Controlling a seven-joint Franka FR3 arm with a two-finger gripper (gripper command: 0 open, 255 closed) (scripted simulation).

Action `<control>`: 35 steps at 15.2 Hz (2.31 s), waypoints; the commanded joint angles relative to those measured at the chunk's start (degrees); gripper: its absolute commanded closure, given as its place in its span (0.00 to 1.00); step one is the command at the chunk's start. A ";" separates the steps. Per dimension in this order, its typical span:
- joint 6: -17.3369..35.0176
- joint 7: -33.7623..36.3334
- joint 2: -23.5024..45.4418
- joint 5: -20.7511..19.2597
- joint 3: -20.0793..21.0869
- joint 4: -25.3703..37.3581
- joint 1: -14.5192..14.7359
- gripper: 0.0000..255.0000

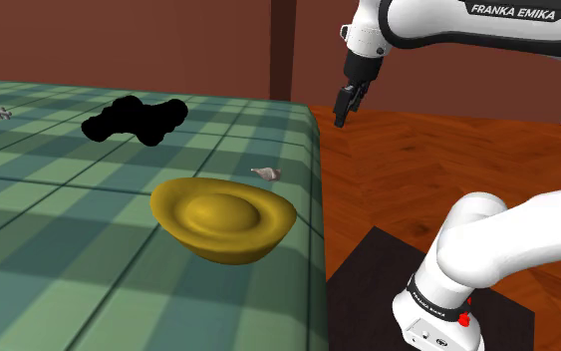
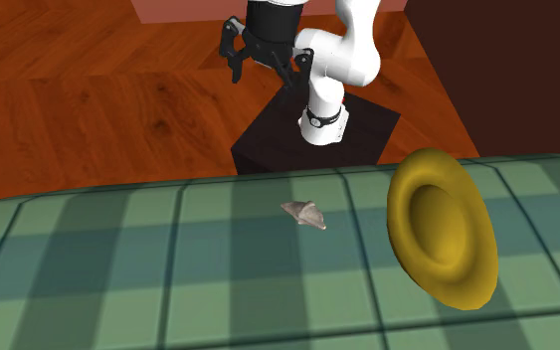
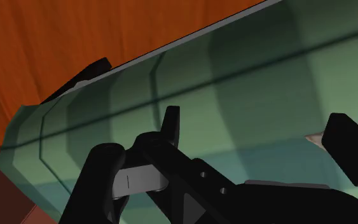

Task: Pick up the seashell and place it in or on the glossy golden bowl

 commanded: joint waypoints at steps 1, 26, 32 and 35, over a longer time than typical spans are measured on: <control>0.00 0.00 0.00 0.00 0.00 0.00 0.00 0.00; 18.16 -24.98 29.37 15.92 -2.19 4.78 15.22 0.00; 19.38 -25.03 29.68 16.03 -2.10 3.88 15.29 0.00; 19.37 -25.03 29.68 16.03 -2.10 3.89 15.29 0.00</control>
